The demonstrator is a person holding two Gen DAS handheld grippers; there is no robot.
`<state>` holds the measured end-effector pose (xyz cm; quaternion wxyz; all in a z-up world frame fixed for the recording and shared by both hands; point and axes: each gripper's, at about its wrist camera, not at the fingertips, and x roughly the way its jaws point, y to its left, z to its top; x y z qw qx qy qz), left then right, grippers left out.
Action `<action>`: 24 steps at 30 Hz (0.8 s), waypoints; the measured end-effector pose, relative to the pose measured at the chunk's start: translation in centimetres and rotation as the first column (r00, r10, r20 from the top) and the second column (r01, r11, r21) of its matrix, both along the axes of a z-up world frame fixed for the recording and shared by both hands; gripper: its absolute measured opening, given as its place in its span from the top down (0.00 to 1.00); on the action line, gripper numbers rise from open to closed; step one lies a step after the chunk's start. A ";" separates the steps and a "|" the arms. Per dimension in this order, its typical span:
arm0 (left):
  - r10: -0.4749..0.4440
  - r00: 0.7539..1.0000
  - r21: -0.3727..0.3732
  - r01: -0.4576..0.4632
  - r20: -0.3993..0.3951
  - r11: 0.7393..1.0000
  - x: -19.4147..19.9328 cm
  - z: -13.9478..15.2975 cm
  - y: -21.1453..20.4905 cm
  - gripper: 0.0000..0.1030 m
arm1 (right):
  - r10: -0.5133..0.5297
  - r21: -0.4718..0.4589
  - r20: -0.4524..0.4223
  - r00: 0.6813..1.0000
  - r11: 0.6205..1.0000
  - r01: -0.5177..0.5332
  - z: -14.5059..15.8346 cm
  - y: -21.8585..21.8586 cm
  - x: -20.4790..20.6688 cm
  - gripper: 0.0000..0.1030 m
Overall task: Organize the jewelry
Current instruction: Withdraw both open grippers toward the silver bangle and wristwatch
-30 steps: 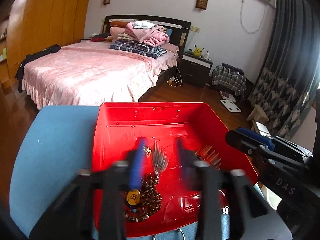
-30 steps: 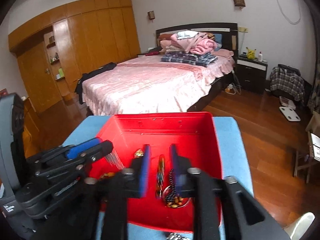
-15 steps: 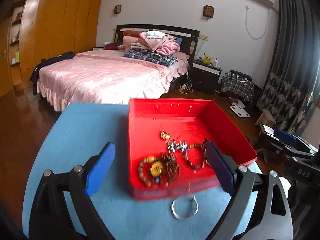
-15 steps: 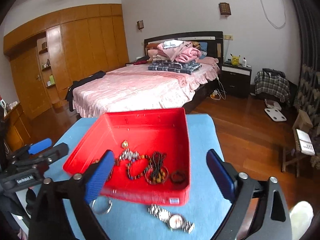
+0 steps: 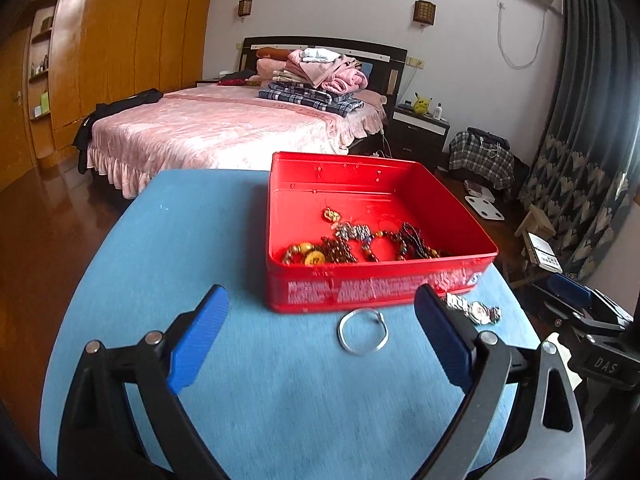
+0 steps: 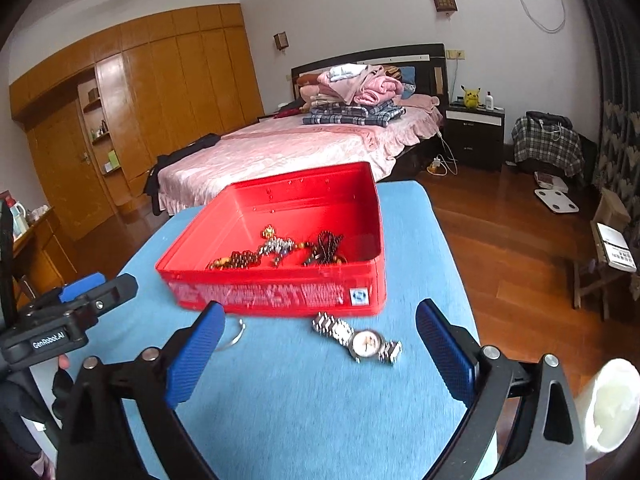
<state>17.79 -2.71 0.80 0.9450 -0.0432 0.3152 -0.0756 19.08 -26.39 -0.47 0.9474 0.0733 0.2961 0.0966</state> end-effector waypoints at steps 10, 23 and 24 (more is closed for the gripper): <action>-0.017 1.000 0.019 0.017 -0.008 1.000 -1.6 -0.8 -1.1 0.11 | -0.010 0.003 0.008 1.000 1.000 0.009 -0.2 -0.9 -1.1 0.08; -0.034 0.993 0.033 0.038 -0.115 0.999 0.3 -4.6 -2.3 0.11 | -0.010 -0.018 -0.008 1.000 1.000 0.010 -1.6 -1.4 -0.9 0.08; -0.033 0.991 0.030 0.037 -0.126 0.999 0.6 -5.0 -2.4 0.11 | -0.009 -0.021 -0.007 1.000 1.000 0.009 -1.7 -1.4 -0.9 0.08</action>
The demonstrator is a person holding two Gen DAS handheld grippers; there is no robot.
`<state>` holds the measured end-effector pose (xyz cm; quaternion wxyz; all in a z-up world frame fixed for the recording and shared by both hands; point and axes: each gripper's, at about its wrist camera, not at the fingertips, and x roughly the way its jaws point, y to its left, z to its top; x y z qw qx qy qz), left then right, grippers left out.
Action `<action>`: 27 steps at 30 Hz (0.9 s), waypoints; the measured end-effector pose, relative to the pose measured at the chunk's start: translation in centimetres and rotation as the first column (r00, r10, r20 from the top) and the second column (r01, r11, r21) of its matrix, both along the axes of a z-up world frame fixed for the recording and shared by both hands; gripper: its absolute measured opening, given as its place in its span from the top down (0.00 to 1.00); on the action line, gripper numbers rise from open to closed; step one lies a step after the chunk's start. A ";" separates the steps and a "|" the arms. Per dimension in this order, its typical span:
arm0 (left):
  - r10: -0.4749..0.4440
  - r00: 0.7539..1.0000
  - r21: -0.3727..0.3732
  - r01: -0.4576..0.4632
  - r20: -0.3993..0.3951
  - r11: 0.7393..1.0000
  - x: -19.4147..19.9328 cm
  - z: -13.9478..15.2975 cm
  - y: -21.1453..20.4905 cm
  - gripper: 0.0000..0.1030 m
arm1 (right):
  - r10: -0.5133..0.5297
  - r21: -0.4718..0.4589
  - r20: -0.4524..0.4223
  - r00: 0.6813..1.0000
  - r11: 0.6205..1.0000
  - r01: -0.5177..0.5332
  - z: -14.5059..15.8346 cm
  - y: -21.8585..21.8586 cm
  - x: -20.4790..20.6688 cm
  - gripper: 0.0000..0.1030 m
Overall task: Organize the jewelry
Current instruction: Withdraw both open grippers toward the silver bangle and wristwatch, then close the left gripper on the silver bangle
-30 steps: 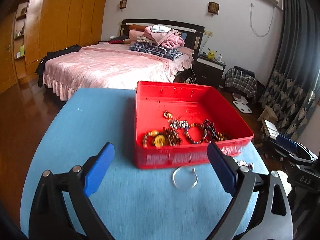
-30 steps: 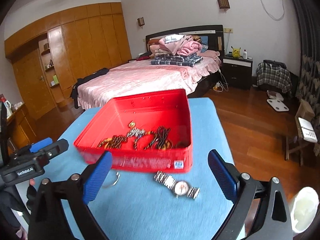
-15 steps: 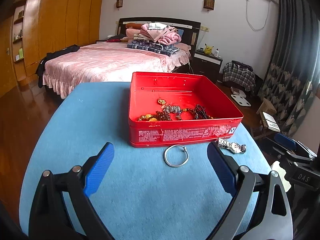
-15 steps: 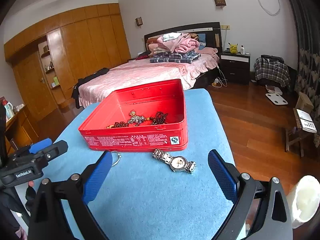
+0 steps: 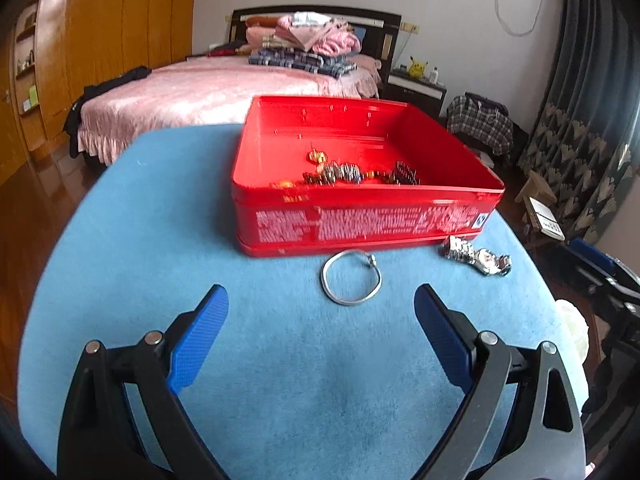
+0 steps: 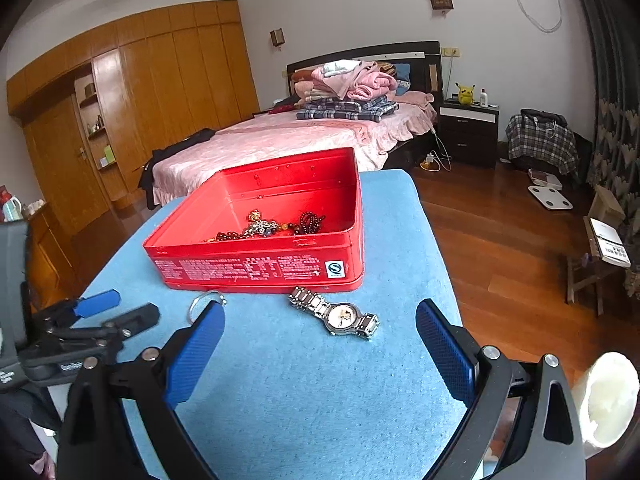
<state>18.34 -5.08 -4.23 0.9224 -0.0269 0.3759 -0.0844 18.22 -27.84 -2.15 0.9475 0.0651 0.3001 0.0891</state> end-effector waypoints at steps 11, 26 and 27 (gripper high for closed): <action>-0.012 0.997 -0.005 0.011 -0.082 1.000 3.5 -2.5 -1.4 0.13 | 0.003 0.009 -0.001 1.000 1.000 -0.003 -0.5 -0.9 0.5 0.08; -0.040 0.991 0.014 0.042 -0.130 0.999 4.9 -3.2 -2.6 0.56 | 0.014 0.012 -0.037 0.999 1.000 -0.014 -1.5 -1.3 1.8 0.08; -0.038 0.991 0.009 0.040 -0.129 0.999 5.0 -3.2 -2.5 0.56 | 0.017 0.011 -0.041 0.999 1.000 -0.016 -1.6 -1.2 1.9 0.08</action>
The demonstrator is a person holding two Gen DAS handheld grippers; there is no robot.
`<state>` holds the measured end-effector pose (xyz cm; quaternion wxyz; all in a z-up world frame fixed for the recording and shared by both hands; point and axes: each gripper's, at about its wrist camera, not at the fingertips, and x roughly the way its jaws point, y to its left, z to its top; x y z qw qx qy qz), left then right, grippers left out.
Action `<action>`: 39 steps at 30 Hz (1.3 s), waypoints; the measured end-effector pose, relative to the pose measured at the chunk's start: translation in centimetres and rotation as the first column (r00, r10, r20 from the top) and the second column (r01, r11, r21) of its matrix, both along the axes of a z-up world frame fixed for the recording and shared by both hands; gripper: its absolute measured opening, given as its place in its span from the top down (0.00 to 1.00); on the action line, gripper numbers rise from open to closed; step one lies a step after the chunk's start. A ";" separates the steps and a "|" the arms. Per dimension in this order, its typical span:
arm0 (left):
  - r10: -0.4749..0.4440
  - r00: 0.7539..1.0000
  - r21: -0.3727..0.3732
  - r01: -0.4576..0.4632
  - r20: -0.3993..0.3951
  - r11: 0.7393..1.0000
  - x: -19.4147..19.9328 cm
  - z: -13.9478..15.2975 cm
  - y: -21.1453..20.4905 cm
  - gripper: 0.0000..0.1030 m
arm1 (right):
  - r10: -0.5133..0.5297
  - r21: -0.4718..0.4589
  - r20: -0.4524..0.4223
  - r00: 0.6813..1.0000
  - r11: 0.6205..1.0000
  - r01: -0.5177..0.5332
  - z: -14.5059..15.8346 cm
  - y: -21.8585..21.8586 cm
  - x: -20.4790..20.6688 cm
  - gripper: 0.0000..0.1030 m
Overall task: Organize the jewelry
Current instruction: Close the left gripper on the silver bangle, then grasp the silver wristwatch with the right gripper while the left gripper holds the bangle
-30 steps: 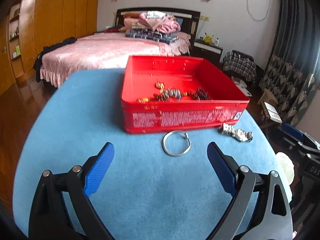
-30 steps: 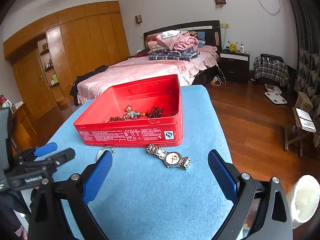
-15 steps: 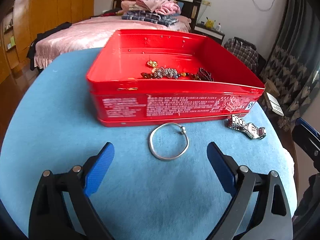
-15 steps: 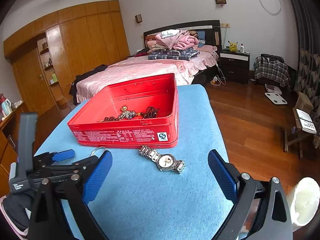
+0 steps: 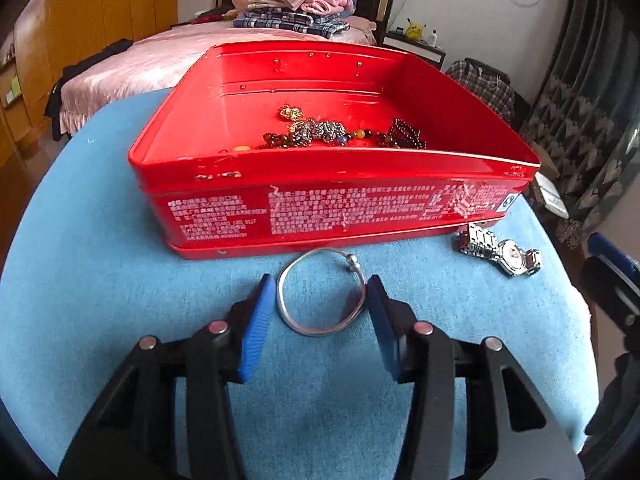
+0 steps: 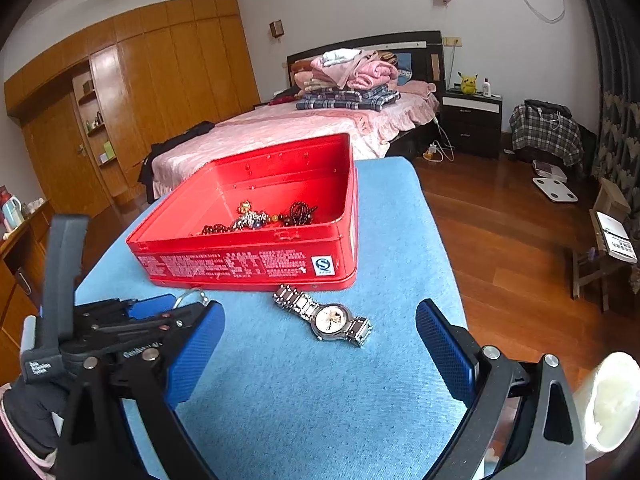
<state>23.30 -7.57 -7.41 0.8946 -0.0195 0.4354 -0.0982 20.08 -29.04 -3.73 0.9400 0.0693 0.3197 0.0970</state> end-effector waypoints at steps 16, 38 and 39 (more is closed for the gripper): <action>0.076 0.997 -0.010 -0.076 0.007 0.997 -2.0 0.8 3.7 0.56 | 0.077 -0.020 -0.124 0.989 0.997 -0.080 -2.2 1.1 3.3 0.18; 0.087 0.996 -0.032 -0.086 0.014 0.996 -2.3 1.3 4.6 0.56 | 0.142 -0.046 -0.155 0.978 0.988 -0.150 -1.6 3.5 0.7 0.31; 0.086 0.996 -0.033 -0.085 0.013 0.996 -2.3 1.3 4.6 0.56 | 0.142 -0.057 -0.153 0.978 0.987 -0.152 -1.7 3.5 1.0 0.34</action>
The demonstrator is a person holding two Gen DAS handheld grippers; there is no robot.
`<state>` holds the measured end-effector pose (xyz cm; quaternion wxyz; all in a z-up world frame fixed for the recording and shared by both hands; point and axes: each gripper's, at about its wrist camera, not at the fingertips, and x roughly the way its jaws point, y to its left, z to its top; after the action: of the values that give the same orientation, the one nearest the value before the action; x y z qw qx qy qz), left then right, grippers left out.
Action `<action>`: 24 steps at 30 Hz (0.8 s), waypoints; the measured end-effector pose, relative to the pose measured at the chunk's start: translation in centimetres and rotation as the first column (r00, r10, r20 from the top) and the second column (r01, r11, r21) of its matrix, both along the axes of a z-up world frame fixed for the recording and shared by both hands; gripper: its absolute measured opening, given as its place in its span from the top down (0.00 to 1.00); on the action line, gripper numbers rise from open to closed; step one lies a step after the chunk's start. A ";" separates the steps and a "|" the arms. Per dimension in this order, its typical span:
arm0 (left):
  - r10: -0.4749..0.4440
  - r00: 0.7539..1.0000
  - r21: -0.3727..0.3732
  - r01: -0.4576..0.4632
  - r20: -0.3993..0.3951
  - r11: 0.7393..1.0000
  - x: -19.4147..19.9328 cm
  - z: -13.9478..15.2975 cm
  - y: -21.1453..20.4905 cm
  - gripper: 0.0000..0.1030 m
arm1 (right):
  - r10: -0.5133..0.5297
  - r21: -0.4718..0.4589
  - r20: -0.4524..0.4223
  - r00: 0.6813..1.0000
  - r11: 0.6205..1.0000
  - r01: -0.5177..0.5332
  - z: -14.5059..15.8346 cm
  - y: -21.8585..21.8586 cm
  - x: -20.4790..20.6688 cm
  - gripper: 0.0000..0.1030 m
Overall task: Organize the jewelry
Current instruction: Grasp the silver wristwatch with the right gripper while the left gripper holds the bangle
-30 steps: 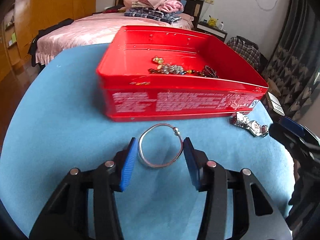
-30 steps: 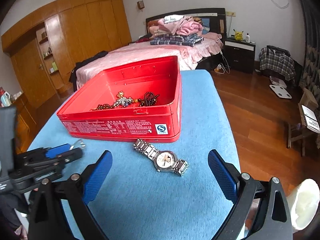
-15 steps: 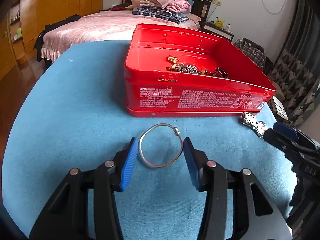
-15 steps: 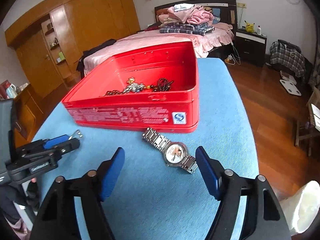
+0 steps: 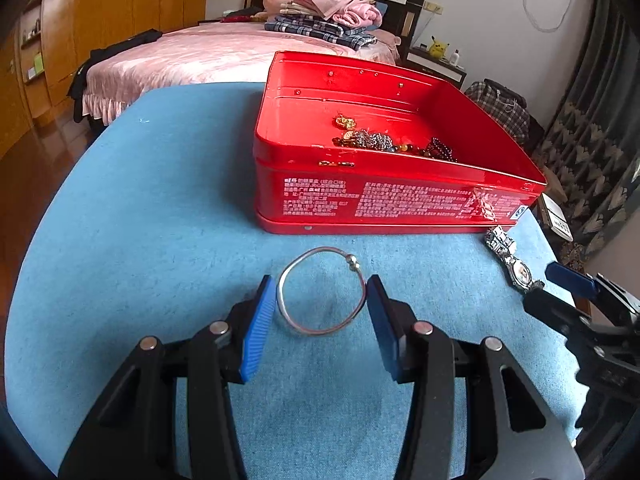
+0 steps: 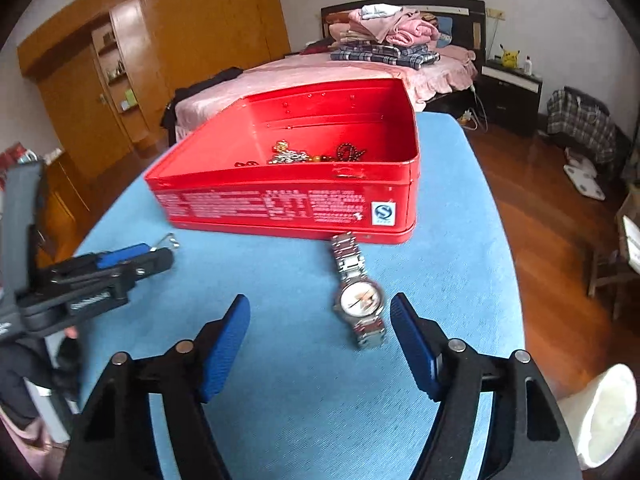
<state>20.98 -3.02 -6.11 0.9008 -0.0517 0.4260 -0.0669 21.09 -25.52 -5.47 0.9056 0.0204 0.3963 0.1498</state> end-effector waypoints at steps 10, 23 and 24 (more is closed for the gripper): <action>-0.012 1.000 0.001 0.012 -0.004 1.000 0.1 -0.5 -0.7 0.56 | -0.017 -0.047 -0.055 0.998 0.999 0.015 -1.9 -0.1 2.1 0.58; -0.021 1.000 0.002 0.021 -0.002 1.000 -0.5 -0.4 -1.1 0.56 | -0.014 -0.069 -0.051 0.999 0.998 0.010 -2.0 -0.3 2.0 0.63; -0.020 1.000 0.002 0.020 -0.002 1.000 -0.6 -0.4 -1.1 0.56 | -0.018 -0.071 -0.050 0.999 0.997 0.015 -2.0 -0.4 2.0 0.67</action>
<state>20.39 -4.16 -6.51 0.8997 -0.0467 0.4274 -0.0754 23.10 -25.91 -7.47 0.8966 -0.0046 0.4240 0.1276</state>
